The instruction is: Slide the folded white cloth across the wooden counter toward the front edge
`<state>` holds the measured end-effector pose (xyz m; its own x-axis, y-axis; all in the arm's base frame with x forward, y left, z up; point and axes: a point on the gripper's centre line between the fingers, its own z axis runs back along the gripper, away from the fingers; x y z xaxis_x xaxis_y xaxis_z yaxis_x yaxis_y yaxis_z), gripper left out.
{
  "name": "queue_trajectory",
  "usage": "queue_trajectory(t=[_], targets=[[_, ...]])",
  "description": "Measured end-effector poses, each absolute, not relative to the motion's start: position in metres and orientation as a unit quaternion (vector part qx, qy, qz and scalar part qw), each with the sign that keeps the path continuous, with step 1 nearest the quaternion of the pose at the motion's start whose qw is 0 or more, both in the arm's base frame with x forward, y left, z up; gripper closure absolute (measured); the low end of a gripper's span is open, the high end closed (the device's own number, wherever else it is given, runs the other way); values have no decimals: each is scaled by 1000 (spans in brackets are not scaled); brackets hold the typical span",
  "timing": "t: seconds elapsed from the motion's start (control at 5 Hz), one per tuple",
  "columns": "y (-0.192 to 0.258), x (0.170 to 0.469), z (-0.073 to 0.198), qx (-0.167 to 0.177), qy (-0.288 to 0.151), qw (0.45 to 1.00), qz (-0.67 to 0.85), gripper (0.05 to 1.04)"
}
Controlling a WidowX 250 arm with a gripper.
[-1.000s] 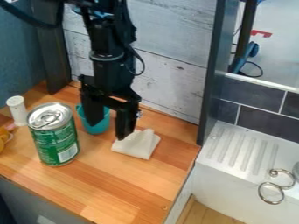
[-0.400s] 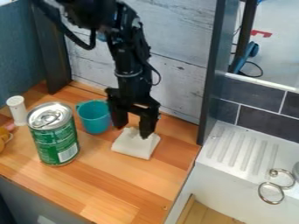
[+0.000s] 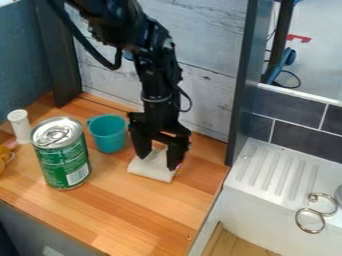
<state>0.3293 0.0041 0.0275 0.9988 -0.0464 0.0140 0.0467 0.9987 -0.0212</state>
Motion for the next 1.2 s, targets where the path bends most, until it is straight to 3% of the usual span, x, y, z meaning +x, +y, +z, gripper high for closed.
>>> queue_trajectory(t=[0.4,0.8,1.0,1.2], targets=[[0,325,18,16,10,1000,-2,83],[3,302,7,26,31,999,2,83],[1,278,8,19,44,999,8,83],[-7,234,13,16,80,997,6,83]])
